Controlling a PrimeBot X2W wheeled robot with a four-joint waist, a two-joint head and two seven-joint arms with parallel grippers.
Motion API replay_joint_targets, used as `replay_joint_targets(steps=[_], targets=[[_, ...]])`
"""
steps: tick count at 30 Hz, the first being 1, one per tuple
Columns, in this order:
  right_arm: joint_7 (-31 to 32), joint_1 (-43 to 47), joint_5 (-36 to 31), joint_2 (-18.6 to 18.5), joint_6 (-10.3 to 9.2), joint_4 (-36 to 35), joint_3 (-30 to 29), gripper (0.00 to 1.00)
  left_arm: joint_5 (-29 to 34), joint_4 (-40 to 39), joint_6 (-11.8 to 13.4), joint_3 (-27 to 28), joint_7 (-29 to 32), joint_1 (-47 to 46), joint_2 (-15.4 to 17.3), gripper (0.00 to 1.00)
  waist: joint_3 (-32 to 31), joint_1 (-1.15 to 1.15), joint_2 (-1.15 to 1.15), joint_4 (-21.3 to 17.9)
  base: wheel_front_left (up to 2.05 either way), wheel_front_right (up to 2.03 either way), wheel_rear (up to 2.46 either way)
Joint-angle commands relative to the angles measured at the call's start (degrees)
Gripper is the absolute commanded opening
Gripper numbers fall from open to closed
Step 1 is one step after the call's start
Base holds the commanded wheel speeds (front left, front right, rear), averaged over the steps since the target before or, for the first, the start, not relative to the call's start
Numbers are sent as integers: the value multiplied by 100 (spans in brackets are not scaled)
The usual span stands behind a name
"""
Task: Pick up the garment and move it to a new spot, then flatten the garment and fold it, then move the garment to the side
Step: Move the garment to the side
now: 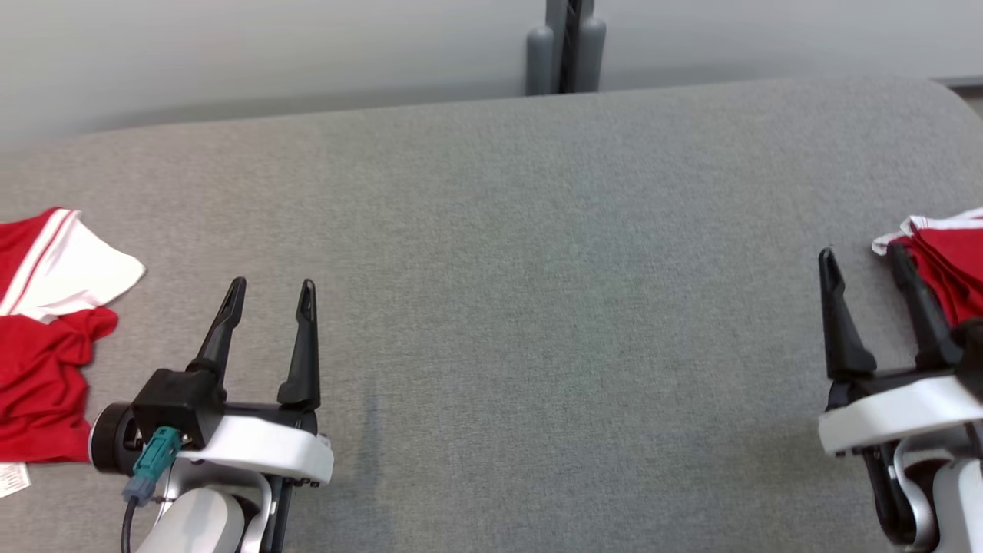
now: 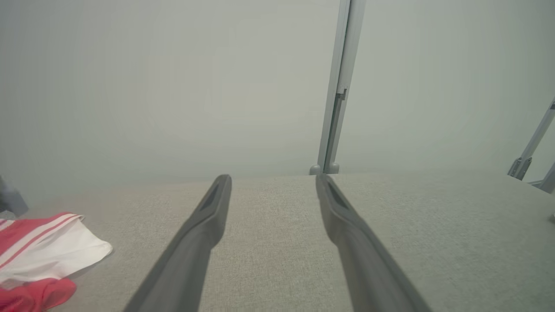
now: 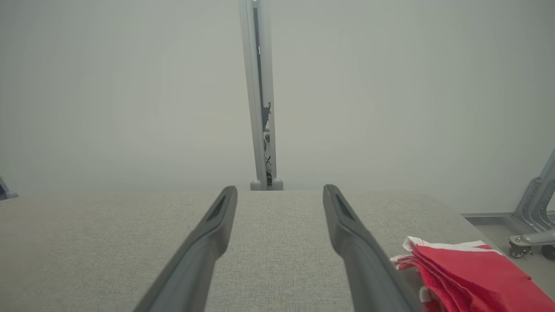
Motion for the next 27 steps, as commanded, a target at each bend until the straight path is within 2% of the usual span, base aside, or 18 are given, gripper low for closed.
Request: replay_joint_targets(steps=[1,9,14,27], targets=[[40,104,-26,-5,-4,-40,-13,100,-5,-20,56,29,3,62,41,100,-145,0,0,112,0,0,0],[227,668,-166,133,-3,-239,-104,100,-181,-131,104,209,-16,528,212,100,-529,0,0,250,0,0,0],[363,955,-241,180,-3,-384,-138,100,-138,-200,148,165,101,779,379,100,-703,0,0,291,0,0,0],[575,1639,-284,253,-3,-927,-269,100,-157,-399,222,36,280,1228,539,100,-995,0,0,354,0,0,0]])
